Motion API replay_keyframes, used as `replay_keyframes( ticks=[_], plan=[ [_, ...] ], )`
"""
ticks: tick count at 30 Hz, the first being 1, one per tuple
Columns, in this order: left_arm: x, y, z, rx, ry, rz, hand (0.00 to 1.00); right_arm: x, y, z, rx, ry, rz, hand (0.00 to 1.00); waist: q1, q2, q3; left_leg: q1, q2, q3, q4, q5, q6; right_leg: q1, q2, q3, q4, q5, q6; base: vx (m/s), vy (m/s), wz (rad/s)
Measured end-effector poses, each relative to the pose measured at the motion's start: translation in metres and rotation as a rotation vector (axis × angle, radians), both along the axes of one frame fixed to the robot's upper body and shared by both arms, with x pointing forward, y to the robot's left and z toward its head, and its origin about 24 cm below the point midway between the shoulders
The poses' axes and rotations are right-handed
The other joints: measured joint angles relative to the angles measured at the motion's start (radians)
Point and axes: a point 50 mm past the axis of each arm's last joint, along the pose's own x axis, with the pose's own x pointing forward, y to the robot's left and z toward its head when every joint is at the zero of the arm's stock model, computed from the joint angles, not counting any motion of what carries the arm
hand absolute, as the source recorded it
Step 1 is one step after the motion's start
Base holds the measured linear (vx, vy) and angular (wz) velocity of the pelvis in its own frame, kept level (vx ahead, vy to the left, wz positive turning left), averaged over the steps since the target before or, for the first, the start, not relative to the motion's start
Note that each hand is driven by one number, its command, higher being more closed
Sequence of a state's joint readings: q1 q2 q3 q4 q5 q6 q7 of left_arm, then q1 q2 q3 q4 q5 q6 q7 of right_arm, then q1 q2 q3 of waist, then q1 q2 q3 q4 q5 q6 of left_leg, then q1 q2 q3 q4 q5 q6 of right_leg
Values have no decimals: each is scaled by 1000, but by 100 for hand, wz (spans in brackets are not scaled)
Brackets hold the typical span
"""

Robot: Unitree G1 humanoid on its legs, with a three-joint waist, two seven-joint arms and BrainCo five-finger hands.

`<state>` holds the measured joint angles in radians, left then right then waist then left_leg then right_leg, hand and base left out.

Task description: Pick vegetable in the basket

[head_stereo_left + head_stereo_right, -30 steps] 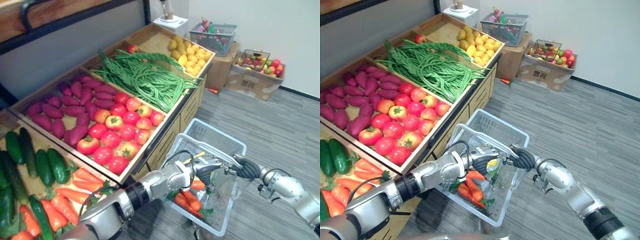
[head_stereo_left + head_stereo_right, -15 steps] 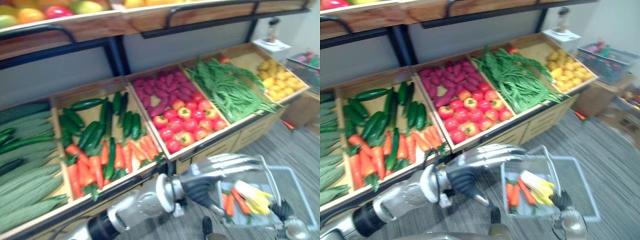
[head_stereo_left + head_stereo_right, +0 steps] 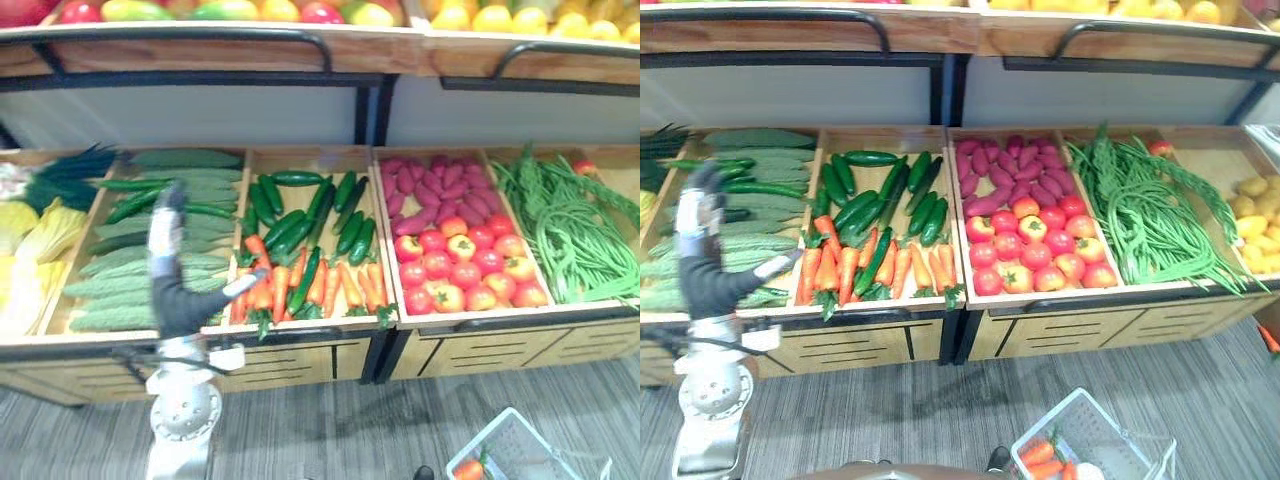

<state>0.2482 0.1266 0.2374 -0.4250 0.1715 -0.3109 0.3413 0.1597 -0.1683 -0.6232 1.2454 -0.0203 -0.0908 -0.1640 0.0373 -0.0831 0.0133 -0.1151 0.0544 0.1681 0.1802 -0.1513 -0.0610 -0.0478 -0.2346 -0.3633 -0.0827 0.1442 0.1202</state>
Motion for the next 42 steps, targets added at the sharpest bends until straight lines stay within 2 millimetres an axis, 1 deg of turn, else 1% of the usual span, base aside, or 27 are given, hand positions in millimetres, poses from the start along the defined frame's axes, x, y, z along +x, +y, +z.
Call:
replay_keyframes(
  ticks=[2,4,5,6,7,8,9,11,12,14,15,17,18,19,20,21,23,26,27,29,31,33,38,42],
  plan=[
    [-5,14,-19,-57,75,105,0,1,1,0,0,-5,0,100,0,0,-1,-3,-5,-15,-6,7,-1,2,-3,-14,1,-4,3,-11,-18,22],
    [-13,29,-45,-146,181,241,0,2,3,-1,4,-11,-4,100,5,-4,-3,-4,-8,-27,-25,22,-1,3,-5,-29,1,-8,6,-9,-16,20],
    [-14,32,-51,-162,204,271,0,2,4,-1,6,-12,-8,100,5,-5,-3,-4,-9,-32,-29,25,0,4,-5,-34,1,-8,6,5,-30,24],
    [-18,39,-65,-188,261,329,0,1,6,-2,9,-18,-32,100,4,-8,-6,0,-10,-43,-43,35,-2,8,-4,-46,1,-10,1,13,-25,17],
    [-20,43,-72,-195,293,355,0,2,7,-2,8,-25,-41,100,4,-8,-6,4,-10,-44,-47,37,-3,12,-3,-48,1,-10,0,21,-29,12],
    [-26,52,-87,-222,361,422,0,4,9,-2,9,-34,-40,100,3,-7,-8,18,-10,-44,-59,41,-3,21,0,-49,0,-12,-3,0,0,0],
    [-29,55,-95,-235,394,450,0,4,10,-2,10,-36,-41,100,2,-6,-12,21,-10,-44,-61,42,-3,23,1,-50,0,-13,-4,0,0,0],
    [-42,65,-120,-237,516,541,0,8,14,-3,10,-53,-39,100,0,-3,-19,35,-8,-48,-79,47,-6,32,5,-56,-2,-16,-9,17,-25,4],
    [-45,67,-127,-246,549,558,0,9,14,-2,9,-58,-38,100,-4,-1,-22,37,-8,-48,-83,47,-7,32,5,-58,-4,-17,-9,13,-24,5],
    [-64,73,-159,-305,706,632,0,12,14,-1,-2,-73,-34,100,-7,8,-32,51,-7,-45,-105,53,-7,36,5,-58,-7,-20,-14,0,0,0],
    [-69,73,-167,-319,742,644,0,12,14,-1,-6,-71,-34,100,-7,9,-35,54,-7,-46,-110,54,-7,36,5,-58,-7,-21,-15,30,-20,-2],
    [-97,74,-200,-397,903,710,0,11,12,0,-20,-70,-37,100,-7,15,-42,69,-8,-43,-123,57,-7,40,5,-60,-10,-22,-15,56,-11,-1],
    [-106,73,-209,-420,950,728,0,11,12,0,-21,-70,-36,100,-8,15,-43,69,-8,-42,-129,58,-7,41,5,-59,-11,-22,-15,53,-7,-4],
    [-126,68,-229,-509,1057,752,0,11,12,0,-21,-69,-37,100,-13,17,-46,78,-10,-41,-137,58,-7,46,5,-57,-16,-24,-14,57,-4,-2],
    [-137,63,-241,-568,1125,750,0,11,12,0,-20,-68,-39,100,-14,16,-46,89,-11,-41,-145,61,-7,52,5,-57,-22,-23,-14,69,-3,-1],
    [-144,59,-248,-596,1171,745,0,11,12,0,-20,-67,-40,100,-14,16,-46,93,-12,-40,-145,62,-6,53,5,-57,-22,-24,-14,72,0,-4],
    [-168,41,-268,-683,1328,702,0,14,14,-1,-13,-64,-32,100,-17,16,-46,102,-16,-35,-147,64,-3,54,5,-51,-22,-25,-10,40,9,-6],
    [-178,27,-278,-733,1421,622,0,19,16,-2,-5,-65,-17,100,-24,17,-46,104,-19,-29,-149,64,-2,54,5,-43,-22,-22,-6,22,7,-6],
    [-179,24,-280,-759,1432,588,0,21,16,-2,-3,-66,-14,100,-28,18,-47,110,-19,-24,-151,64,-2,55,5,-39,-22,-22,-6,7,-3,-11],
    [-177,19,-283,-773,1452,537,0,24,16,-2,-3,-63,7,100,-33,20,-46,125,-19,-14,-159,64,-2,58,5,-27,-22,-22,-6,-14,-4,-15],
    [-171,14,-284,-764,1465,477,0,26,18,-3,0,-58,31,100,-37,17,-41,131,-21,-10,-162,64,-3,58,4,-22,-22,-22,-7,-29,-4,-11],
    [-166,9,-286,-754,1490,416,0,27,19,-3,2,-56,52,100,-38,21,-40,136,-21,-2,-167,63,-4,58,4,-13,-22,-25,-10,-30,-3,-11],
    [-166,-1,-291,-731,1559,311,0,30,20,-3,8,-55,75,100,-41,23,-39,143,-22,11,-179,62,-7,52,4,-2,-22,-29,-3,-14,-4,-6],
    [-166,-1,-292,-709,1590,258,0,33,23,-4,20,-50,93,100,-45,23,-39,152,-22,17,-185,65,-3,52,5,6,-22,-29,-3,15,-5,-5]
  ],
)
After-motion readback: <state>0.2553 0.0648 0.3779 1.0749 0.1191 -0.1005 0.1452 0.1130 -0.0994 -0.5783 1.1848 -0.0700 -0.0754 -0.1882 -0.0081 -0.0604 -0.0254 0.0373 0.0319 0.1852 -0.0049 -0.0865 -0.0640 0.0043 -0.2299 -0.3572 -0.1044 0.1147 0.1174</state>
